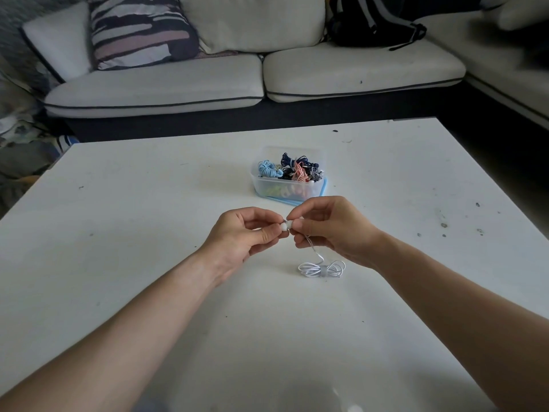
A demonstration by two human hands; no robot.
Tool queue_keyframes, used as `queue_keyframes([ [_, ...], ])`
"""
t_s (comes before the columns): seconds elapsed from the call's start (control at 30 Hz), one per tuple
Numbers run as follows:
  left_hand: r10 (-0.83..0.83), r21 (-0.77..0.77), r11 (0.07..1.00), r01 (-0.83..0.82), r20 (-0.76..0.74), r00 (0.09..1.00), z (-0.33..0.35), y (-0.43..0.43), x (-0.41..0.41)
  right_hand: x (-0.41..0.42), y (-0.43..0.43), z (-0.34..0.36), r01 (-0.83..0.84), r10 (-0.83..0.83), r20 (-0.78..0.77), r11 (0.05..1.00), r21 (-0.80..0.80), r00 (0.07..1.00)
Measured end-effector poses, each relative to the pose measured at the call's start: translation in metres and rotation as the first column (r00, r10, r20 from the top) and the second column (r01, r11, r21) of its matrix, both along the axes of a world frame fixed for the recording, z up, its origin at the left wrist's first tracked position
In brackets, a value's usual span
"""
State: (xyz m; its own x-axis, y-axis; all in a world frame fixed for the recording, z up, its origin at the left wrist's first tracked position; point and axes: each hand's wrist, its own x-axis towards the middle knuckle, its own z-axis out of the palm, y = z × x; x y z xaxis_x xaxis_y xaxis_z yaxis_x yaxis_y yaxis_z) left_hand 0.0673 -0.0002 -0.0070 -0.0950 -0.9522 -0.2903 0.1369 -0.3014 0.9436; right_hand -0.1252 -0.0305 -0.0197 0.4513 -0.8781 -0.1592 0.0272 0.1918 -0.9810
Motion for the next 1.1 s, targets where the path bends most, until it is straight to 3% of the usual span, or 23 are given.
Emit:
queue_keyframes([
  [0.57, 0.066, 0.024, 0.998, -0.064, -0.099, 0.993, -0.0059, 0.0002, -0.0057, 0.0017, 0.0004, -0.0031, 0.034, -0.034, 0.023, 0.999, 0.008, 0.999],
  [0.73, 0.040, 0.030, 0.999, -0.038, -0.088, 0.995, -0.0054, -0.0007, -0.0044, -0.0011, -0.0008, 0.0007, -0.016, 0.016, 0.030, 0.999, 0.031, 0.999],
  [1.1, 0.033, -0.021, 0.999, -0.035, -0.061, 0.998, -0.0053, -0.0055, 0.0023, 0.0025, 0.0001, 0.0010, 0.044, -0.045, 0.042, 0.999, 0.024, 0.998],
])
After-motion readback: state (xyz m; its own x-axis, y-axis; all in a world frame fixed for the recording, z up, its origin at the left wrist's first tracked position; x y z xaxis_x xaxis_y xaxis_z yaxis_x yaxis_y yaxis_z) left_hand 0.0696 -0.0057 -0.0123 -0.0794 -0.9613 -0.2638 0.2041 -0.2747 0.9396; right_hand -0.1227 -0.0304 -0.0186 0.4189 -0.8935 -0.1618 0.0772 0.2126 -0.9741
